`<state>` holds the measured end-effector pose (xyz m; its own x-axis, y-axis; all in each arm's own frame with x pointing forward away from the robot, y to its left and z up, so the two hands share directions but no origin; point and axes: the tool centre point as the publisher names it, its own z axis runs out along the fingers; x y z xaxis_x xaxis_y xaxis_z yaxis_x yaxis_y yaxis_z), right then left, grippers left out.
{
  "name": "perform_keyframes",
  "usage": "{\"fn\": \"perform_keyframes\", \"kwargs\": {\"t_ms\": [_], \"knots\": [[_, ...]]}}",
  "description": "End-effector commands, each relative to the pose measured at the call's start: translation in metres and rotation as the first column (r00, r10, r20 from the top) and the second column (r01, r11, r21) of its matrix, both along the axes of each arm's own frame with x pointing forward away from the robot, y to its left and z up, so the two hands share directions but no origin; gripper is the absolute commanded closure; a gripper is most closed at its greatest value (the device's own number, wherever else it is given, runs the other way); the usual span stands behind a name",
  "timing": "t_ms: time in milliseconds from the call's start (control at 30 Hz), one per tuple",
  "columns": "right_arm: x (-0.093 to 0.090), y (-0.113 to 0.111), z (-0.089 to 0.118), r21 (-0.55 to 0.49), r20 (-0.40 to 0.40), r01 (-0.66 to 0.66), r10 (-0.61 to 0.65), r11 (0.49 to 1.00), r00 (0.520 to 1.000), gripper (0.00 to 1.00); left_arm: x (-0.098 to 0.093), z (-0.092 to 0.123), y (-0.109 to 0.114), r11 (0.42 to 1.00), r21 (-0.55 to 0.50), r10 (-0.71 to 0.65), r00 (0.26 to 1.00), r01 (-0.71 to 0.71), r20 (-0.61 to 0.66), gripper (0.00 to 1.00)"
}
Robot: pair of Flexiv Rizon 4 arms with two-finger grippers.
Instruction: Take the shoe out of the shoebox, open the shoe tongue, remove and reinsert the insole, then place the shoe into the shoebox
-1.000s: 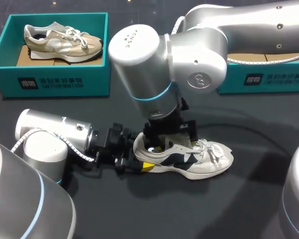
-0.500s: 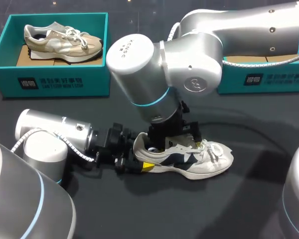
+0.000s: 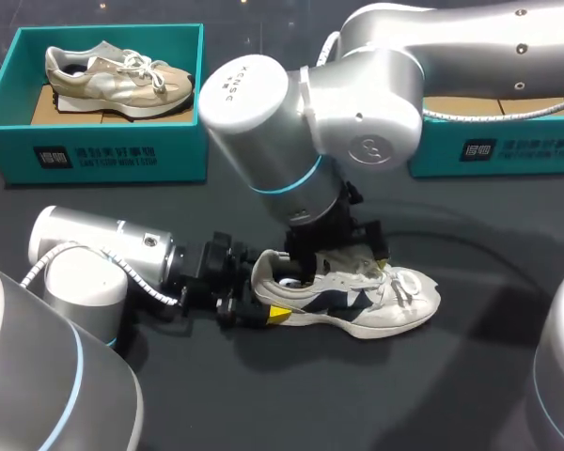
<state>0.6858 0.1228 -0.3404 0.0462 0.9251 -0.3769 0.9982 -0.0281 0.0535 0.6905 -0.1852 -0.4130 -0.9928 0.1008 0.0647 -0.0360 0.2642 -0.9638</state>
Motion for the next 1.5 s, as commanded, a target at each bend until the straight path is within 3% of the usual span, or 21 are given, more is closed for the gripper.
{"fn": "perform_keyframes", "kwargs": {"t_ms": [33,67,100,167,200,267,333,433,533,600,800,900,1500], "knots": [[-0.008,-0.003,0.005,0.019,0.074,0.151,-0.152,0.988,0.986,0.00,0.000,-0.001,0.000,1.000,0.003,-0.002,1.000,0.002,0.000,1.00],[-0.009,-0.004,0.006,0.020,0.074,0.153,-0.154,0.988,0.985,0.00,0.000,-0.001,0.000,1.000,0.003,-0.002,1.000,0.002,0.000,1.00],[-0.009,-0.004,0.007,0.025,0.075,0.159,-0.160,0.987,0.984,0.09,0.000,-0.001,0.000,1.000,0.003,-0.002,1.000,0.002,0.000,1.00],[-0.010,-0.005,0.009,0.030,0.074,0.164,-0.165,0.986,0.983,0.42,0.000,-0.001,0.000,1.000,0.003,-0.002,1.000,0.002,0.000,1.00],[-0.011,-0.006,0.010,0.034,0.073,0.168,-0.170,0.985,0.983,0.54,0.000,-0.001,0.000,1.000,0.003,-0.002,1.000,0.002,0.000,1.00],[-0.011,-0.006,0.012,0.042,0.070,0.168,-0.171,0.985,0.983,0.66,0.000,-0.001,0.000,1.000,0.003,-0.002,1.000,0.002,0.000,1.00],[-0.011,-0.006,0.013,0.045,0.062,0.167,-0.169,0.985,0.984,0.76,0.000,-0.001,0.000,1.000,0.003,-0.002,1.000,0.002,0.000,1.00],[-0.011,-0.005,0.015,0.048,0.053,0.163,-0.165,0.986,0.985,0.78,0.000,-0.001,0.000,1.000,0.003,-0.002,1.000,0.002,0.000,1.00],[-0.011,-0.004,0.016,0.053,0.041,0.160,-0.162,0.986,0.986,0.87,0.000,-0.001,0.000,1.000,0.003,-0.002,1.000,0.002,0.000,1.00],[-0.011,-0.004,0.017,0.064,0.029,0.162,-0.164,0.985,0.986,1.00,0.000,-0.001,0.000,1.000,0.003,-0.002,1.000,0.002,0.000,1.00],[-0.012,-0.009,0.021,0.145,-0.031,0.132,-0.129,0.981,0.991,1.00,0.000,-0.001,0.000,1.000,0.003,-0.002,1.000,0.002,0.000,1.00],[-0.009,-0.020,0.021,0.292,-0.083,0.024,0.000,0.956,0.997,1.00,0.000,-0.001,0.000,1.000,0.003,-0.002,1.000,0.002,0.000,1.00],[-0.009,-0.020,0.021,0.292,-0.083,0.024,0.000,0.956,0.997,1.00,0.000,-0.001,0.000,1.000,0.003,-0.002,1.000,0.002,0.000,1.00]]}}
